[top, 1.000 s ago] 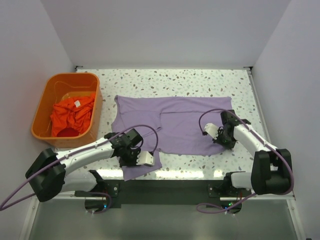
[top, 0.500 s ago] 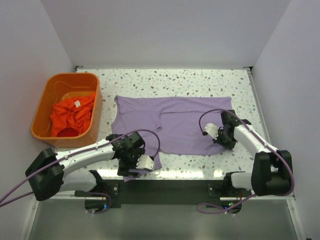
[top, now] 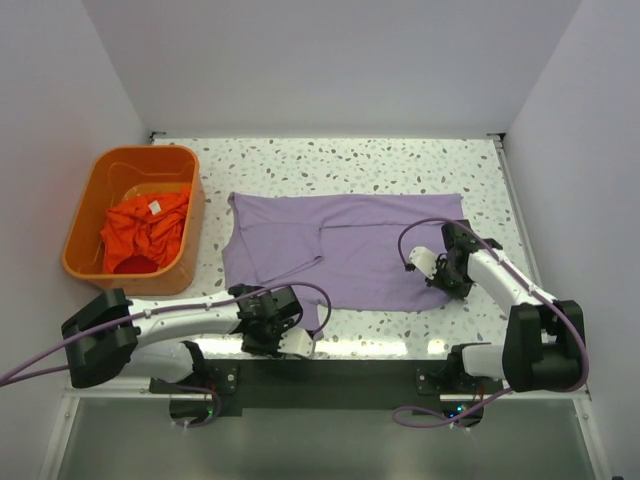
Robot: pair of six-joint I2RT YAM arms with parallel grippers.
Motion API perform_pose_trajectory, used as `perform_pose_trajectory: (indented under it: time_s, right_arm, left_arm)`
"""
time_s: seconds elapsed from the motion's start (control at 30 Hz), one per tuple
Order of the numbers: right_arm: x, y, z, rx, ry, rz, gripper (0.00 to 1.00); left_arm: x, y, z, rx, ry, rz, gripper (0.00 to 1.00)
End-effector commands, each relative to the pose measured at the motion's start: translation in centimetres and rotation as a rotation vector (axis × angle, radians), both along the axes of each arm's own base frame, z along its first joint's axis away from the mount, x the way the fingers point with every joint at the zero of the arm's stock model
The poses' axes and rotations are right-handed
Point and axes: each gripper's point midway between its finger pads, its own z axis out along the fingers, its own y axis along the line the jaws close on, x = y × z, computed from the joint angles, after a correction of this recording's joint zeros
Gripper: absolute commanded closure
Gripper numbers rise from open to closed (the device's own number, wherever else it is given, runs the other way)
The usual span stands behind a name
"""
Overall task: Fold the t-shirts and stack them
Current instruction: Fold the tshirt
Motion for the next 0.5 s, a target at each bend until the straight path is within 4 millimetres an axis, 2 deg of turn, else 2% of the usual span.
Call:
perform_pose_trajectory:
  time_s: [0.0, 0.1, 0.2, 0.23, 0.27, 0.3, 0.33, 0.47]
  right_arm:
    - [1.0, -0.1, 0.9, -0.003, -0.027, -0.002, 1.0]
    - [1.2, 0.0, 1.1, -0.001, -0.029, 0.006, 1.0]
    - [1.0, 0.1, 1.2, 0.005, -0.018, 0.012, 1.0]
    - [1.2, 0.1, 1.5, 0.008, -0.024, 0.014, 1.0]
    - [1.1, 0.2, 1.6, 0.014, -0.023, 0.016, 1.0]
    - [0.9, 0.3, 1.9, 0.015, -0.023, 0.017, 1.0]
    - [0.9, 0.3, 2.1, 0.016, -0.026, 0.021, 1.0]
    - [0.0, 0.3, 2.7, 0.023, -0.008, 0.066, 1.0]
  left_arm:
    - [0.2, 0.5, -1.7, 0.024, -0.019, 0.016, 0.51]
    - [0.5, 0.3, -1.3, -0.001, -0.038, 0.008, 0.65]
    - [0.4, -0.1, 0.1, -0.033, -0.028, -0.013, 0.8]
    - [0.6, -0.9, 1.5, -0.073, -0.03, -0.001, 0.96]
    - [0.8, -1.3, 2.2, -0.093, -0.034, 0.006, 1.0]
    - [1.4, -2.1, 3.5, -0.128, -0.05, 0.013, 1.0]
    - [1.4, -1.7, 4.0, -0.12, -0.028, 0.022, 1.0]
    - [2.8, -1.8, 6.5, -0.188, -0.015, 0.087, 1.0]
